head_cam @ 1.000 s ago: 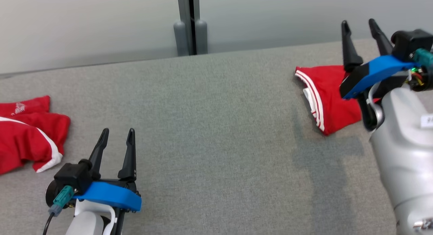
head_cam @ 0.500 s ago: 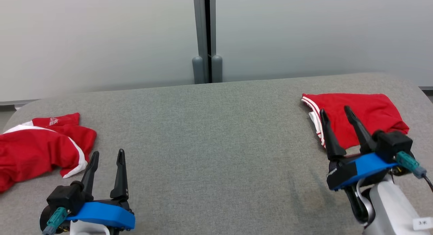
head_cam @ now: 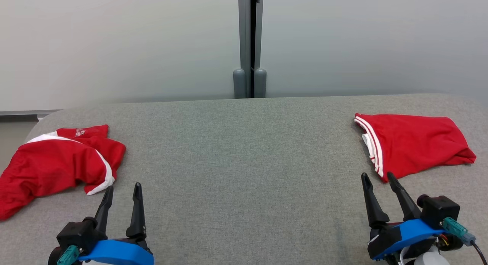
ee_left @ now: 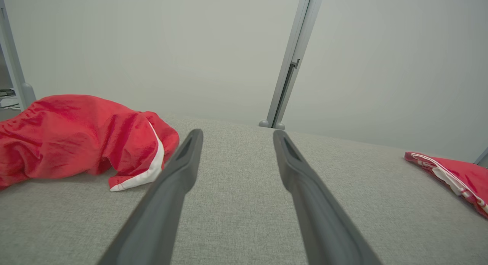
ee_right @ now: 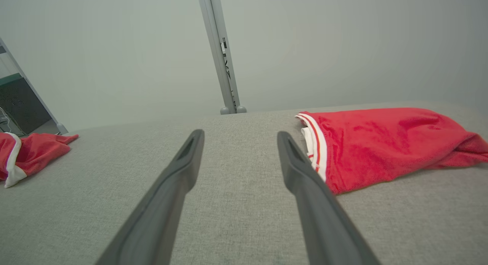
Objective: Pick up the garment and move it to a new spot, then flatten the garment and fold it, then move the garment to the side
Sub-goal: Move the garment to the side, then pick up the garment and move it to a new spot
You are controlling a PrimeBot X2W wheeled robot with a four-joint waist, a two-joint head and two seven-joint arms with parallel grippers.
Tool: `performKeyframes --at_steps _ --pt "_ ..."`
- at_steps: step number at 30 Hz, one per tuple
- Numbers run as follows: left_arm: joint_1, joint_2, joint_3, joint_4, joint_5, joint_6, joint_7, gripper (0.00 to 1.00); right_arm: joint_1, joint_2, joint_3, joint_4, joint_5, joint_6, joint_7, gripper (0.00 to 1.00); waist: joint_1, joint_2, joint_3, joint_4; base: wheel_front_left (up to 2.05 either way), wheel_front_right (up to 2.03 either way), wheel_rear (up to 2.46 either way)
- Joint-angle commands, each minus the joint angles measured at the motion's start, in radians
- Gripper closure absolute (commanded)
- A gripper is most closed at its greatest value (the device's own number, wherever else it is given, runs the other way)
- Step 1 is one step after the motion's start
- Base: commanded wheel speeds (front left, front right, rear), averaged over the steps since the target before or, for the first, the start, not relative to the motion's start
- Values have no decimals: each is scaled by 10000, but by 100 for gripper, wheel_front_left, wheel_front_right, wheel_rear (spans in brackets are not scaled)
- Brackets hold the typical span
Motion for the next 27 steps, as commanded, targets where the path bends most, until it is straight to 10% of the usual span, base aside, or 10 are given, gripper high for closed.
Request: performKeyframes --at_steps 1,16,27 --pt "4 -15 -2 13 86 -14 -44 0 182 92 -49 -41 -4 1 -45 0 0 1 -11 -3 0 0 0" --pt "-250 22 -157 113 111 -14 -44 0 18 325 -142 -13 -259 1 -46 0 0 1 -37 204 0 0 0" --pt "-414 190 19 190 249 -14 -44 0 -32 533 181 0 -118 1 -39 0 0 1 -6 1737 0 0 0"
